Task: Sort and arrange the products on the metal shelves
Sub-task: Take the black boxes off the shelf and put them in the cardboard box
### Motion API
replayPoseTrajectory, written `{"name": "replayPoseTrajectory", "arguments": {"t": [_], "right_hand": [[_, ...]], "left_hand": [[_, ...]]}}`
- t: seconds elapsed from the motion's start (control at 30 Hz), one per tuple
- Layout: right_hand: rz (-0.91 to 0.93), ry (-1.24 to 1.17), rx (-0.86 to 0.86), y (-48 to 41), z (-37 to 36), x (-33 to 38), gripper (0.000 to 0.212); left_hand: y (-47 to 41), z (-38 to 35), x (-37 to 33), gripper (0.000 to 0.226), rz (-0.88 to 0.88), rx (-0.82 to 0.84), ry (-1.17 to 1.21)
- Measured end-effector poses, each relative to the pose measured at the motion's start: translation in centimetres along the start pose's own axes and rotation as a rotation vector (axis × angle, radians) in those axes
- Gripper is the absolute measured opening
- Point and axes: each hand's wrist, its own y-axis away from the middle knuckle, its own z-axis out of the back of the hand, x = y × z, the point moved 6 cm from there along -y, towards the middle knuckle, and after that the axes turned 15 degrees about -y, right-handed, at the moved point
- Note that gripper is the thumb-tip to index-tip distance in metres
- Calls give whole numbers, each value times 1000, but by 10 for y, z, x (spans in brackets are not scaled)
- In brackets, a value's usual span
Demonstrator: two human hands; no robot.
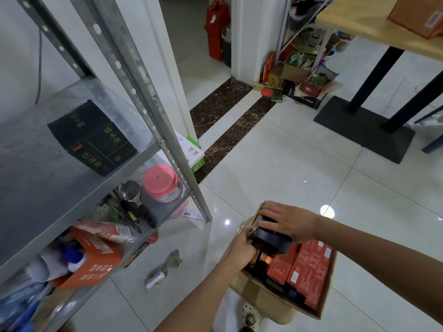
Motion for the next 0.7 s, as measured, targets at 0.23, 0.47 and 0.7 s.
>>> {"name": "replayPoseTrajectory", "arguments": {"t": [0.23, 0.47, 0.7], "right_hand": [[39, 11, -8, -1, -1, 1, 79], [83, -16, 82, -5, -14, -10, 88], [-28, 147, 143, -21, -44, -21, 94]], "left_hand": [[-9, 1, 11, 21, -59, -139, -341], [-26, -9, 20, 34, -22, -201, -486], [-24, -10, 31, 26, -18, -192, -504]]}}
